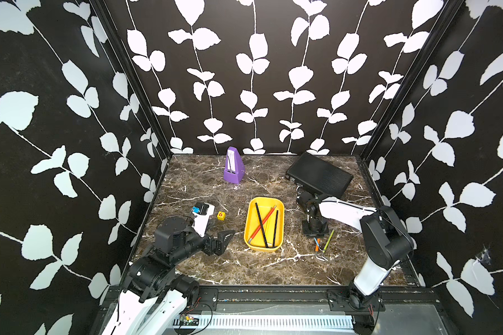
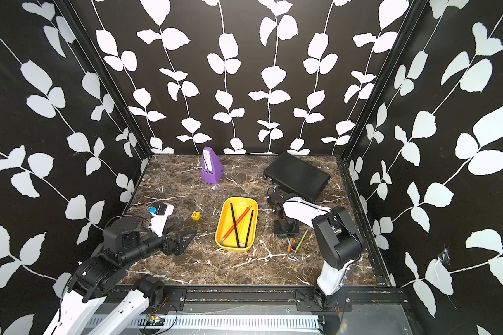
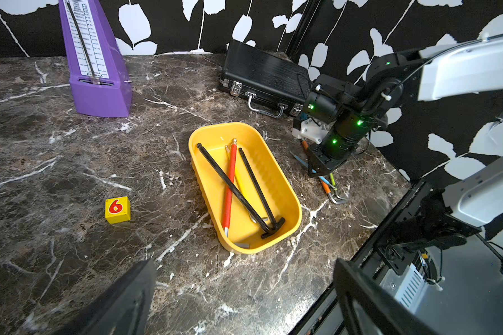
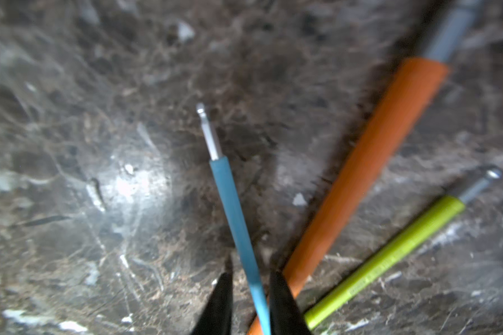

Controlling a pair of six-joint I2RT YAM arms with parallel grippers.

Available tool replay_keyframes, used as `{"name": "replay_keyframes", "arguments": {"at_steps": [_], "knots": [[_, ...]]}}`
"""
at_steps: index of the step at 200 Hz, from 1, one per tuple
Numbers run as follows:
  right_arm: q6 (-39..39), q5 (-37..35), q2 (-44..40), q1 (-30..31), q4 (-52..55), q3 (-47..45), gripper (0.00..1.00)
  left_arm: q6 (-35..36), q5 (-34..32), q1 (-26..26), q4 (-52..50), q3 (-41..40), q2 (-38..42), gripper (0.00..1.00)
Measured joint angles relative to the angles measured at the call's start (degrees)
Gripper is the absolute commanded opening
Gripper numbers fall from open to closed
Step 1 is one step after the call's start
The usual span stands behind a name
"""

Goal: Put the hex key on the desktop into the storage box
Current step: Pick up the Allen key from the center of the board.

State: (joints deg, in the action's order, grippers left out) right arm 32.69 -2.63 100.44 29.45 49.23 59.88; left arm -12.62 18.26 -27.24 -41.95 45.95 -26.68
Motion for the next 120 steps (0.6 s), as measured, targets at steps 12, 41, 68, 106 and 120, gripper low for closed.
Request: {"name": "replay_keyframes", "arguments": {"at_steps": [12, 41, 68, 106, 120], "knots": [[-0.28, 0.33, 0.31, -0.07, 0.02, 0.39, 0.16, 0.00, 0.04, 0.00, 0.00, 0.00, 0.00, 0.96], [-0.79, 1.29, 0.33, -0.09, -0.33, 0.39, 0.06, 0.00, 0.11, 0.00, 0.00, 0.00, 0.00, 0.96], [-0.94, 1.38, 0.31, -0.11, -0.35, 0.42, 0.00, 0.00, 0.11, 0.00, -0.02, 0.00, 0.00, 0.96], [-0.02, 1.31, -0.59, -0.11, -0.11, 0.48, 0.00, 0.00, 0.11, 0.00, 0.00, 0.00, 0.00, 0.96], [0.70, 1.14, -2.34, -0.09, 0.42, 0.90, 0.00, 0.00, 0.11, 0.00, 0.00, 0.00, 0.00, 0.96]]}}
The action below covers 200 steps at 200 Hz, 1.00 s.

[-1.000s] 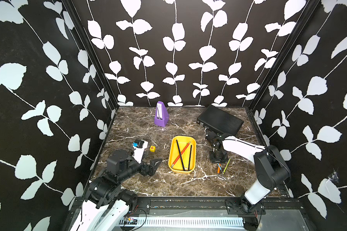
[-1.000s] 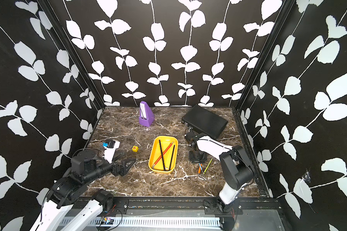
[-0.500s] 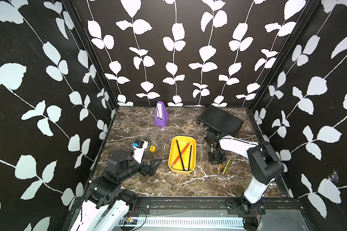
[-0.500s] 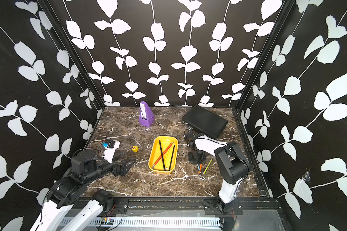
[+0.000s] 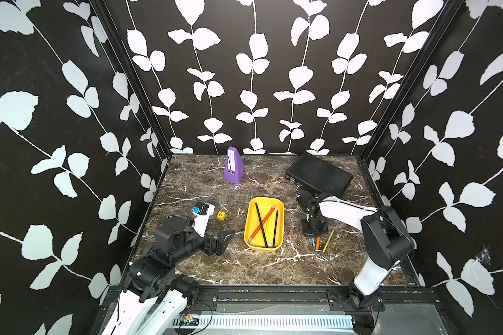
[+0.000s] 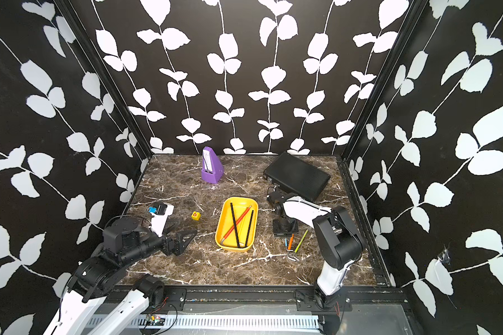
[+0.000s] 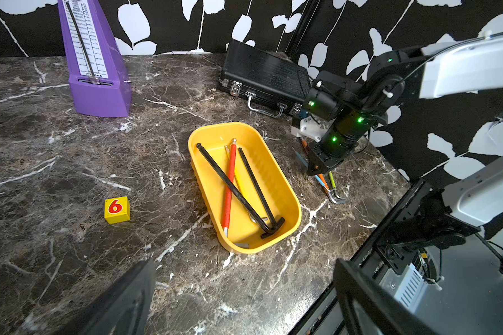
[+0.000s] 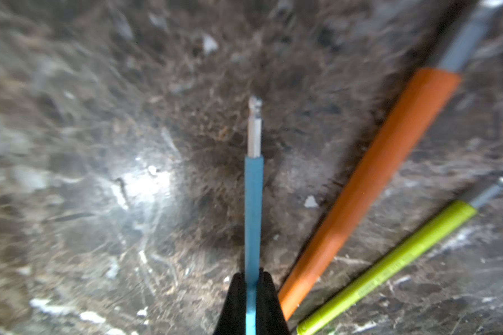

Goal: Put the hex key on the desktop into the storage box
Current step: Pick up the Allen key from the center of the board, then place the Allen key in the storage box.

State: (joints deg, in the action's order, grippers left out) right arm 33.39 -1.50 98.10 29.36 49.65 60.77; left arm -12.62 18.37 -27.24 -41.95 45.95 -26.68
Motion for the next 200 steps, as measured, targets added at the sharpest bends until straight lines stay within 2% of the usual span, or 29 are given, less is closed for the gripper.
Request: {"name": "replay_keyframes", "arguments": {"at_steps": [36, 69, 95, 130, 200], "knots": [[3.04, 0.00, -7.13, 1.27, 1.92, 6.10, 0.00, 0.00, 0.00, 0.00, -0.02, 0.00, 0.00, 0.96], [7.52, 0.98, -8.66, 6.51, 1.46, 13.35, 0.00, 0.00, -0.02, 0.00, -0.02, 0.00, 0.00, 0.96], [12.22, 3.10, -5.75, 11.63, -1.09, 17.16, 0.00, 0.00, -0.04, 0.00, -0.02, 0.00, 0.00, 0.96], [19.26, 4.55, -0.48, 16.41, -6.12, 17.84, 0.00, 0.00, -0.11, 0.00, -0.02, 0.00, -0.11, 0.96], [26.62, 3.80, 10.93, 16.98, -8.24, 21.18, 0.00, 0.00, -0.22, 0.00, -0.02, 0.00, -0.42, 0.96]]}}
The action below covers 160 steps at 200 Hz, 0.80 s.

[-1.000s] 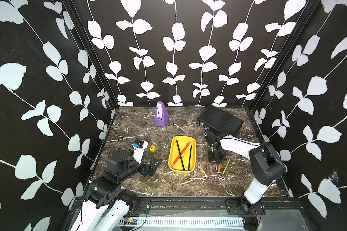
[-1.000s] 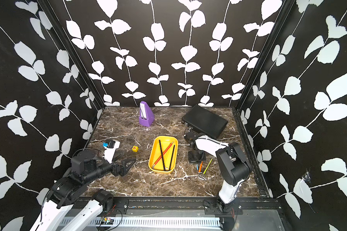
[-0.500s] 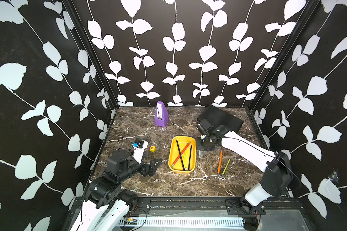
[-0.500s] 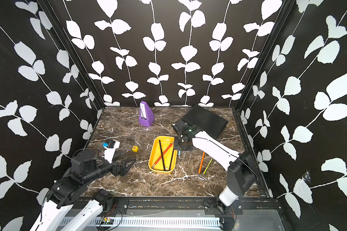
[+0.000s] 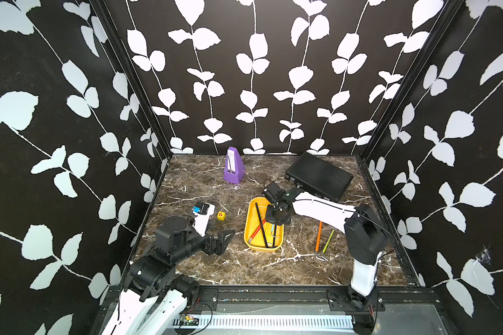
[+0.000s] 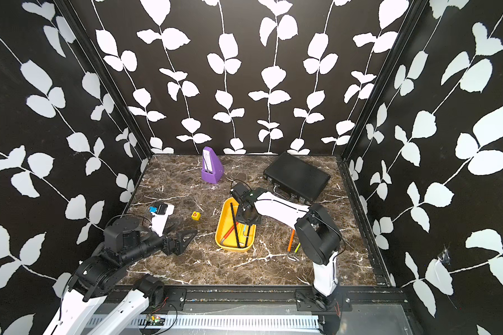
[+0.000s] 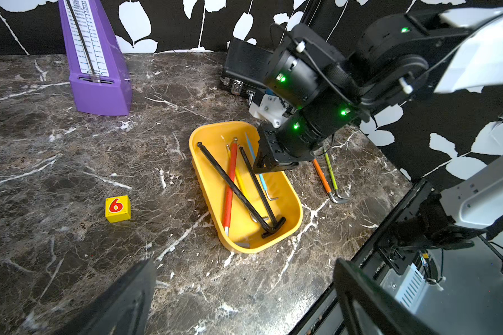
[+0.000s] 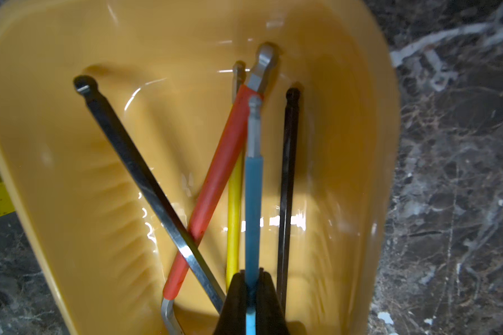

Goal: Put the hex key on the desktop into the storage box
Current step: Place the Allen key in the storage box.

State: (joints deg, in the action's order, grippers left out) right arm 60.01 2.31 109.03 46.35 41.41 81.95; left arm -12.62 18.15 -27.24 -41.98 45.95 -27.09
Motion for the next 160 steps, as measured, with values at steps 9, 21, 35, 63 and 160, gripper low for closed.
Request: {"name": "replay_keyframes", "arguments": {"at_steps": [9, 21, 35, 63, 160], "knots": [[0.55, -0.17, 0.92, 0.00, 0.00, 0.50, 0.00, 0.00, 0.00, 0.00, 0.00, 0.00, -0.04, 0.96], [1.36, -0.13, 1.99, 0.00, 0.04, 1.01, 0.00, 0.00, 0.00, 0.00, 0.00, 0.00, -0.17, 0.96], [1.86, -0.11, 3.17, 0.00, 0.02, 1.40, 0.00, 0.00, 0.00, 0.00, 0.00, 0.00, -0.31, 0.96], [3.04, -0.11, 5.05, 0.00, 0.35, 1.49, 0.00, 0.00, -0.02, 0.00, 0.00, 0.00, -0.33, 0.96], [2.38, 0.59, 6.03, 0.00, 1.51, 2.89, 0.30, 0.00, 0.00, 0.00, 0.00, 0.00, -0.61, 0.96]]}}
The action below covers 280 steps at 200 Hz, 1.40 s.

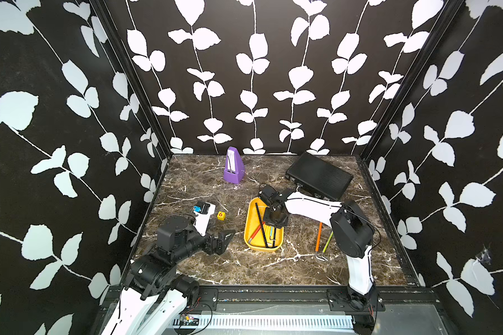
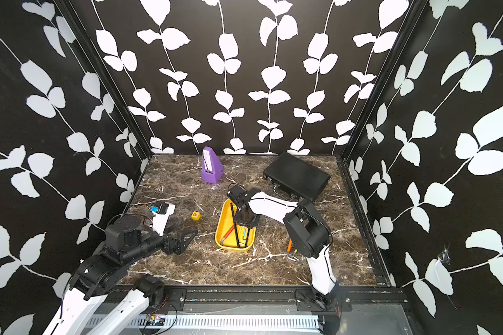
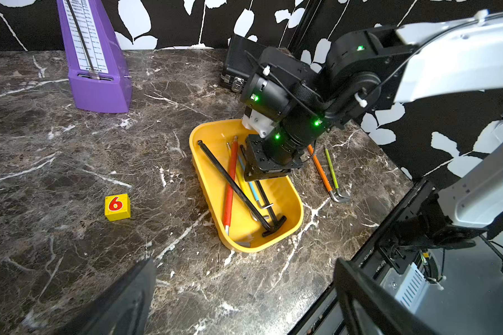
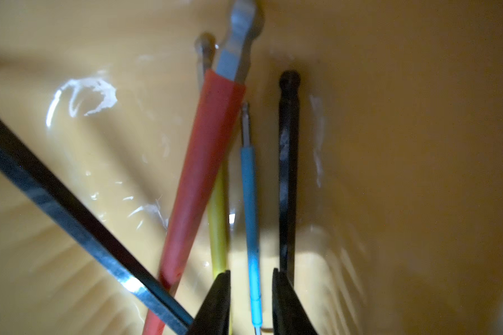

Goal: Put the hex key on the desktop into the storage box
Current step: Place the Allen key in the storage box, then pick up the Allen key from the center of the board.

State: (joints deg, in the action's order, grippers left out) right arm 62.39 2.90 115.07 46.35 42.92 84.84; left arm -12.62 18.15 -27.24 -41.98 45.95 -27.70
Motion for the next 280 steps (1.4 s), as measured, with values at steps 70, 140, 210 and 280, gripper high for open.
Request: {"name": "replay_keyframes", "arguments": {"at_steps": [70, 140, 210, 280], "knots": [[-4.92, -8.66, -15.30, -0.79, 4.96, 1.05, 0.31, 0.00, -0.02, 0.00, 0.00, 0.00, 0.00, 0.96], [-13.46, -12.83, -36.24, -20.72, 8.72, -20.09, 0.33, -0.02, -0.66, 0.00, -0.02, 0.00, -0.87, 0.96], [-15.56, -5.66, -30.56, -21.88, 6.05, -28.85, 0.37, -0.02, -0.63, 0.00, -0.04, 0.00, -1.33, 0.96], [-14.16, -2.21, -26.86, -21.88, 1.66, -34.56, 0.36, 0.00, -0.66, 0.00, -0.04, 0.00, -1.33, 0.96]]}}
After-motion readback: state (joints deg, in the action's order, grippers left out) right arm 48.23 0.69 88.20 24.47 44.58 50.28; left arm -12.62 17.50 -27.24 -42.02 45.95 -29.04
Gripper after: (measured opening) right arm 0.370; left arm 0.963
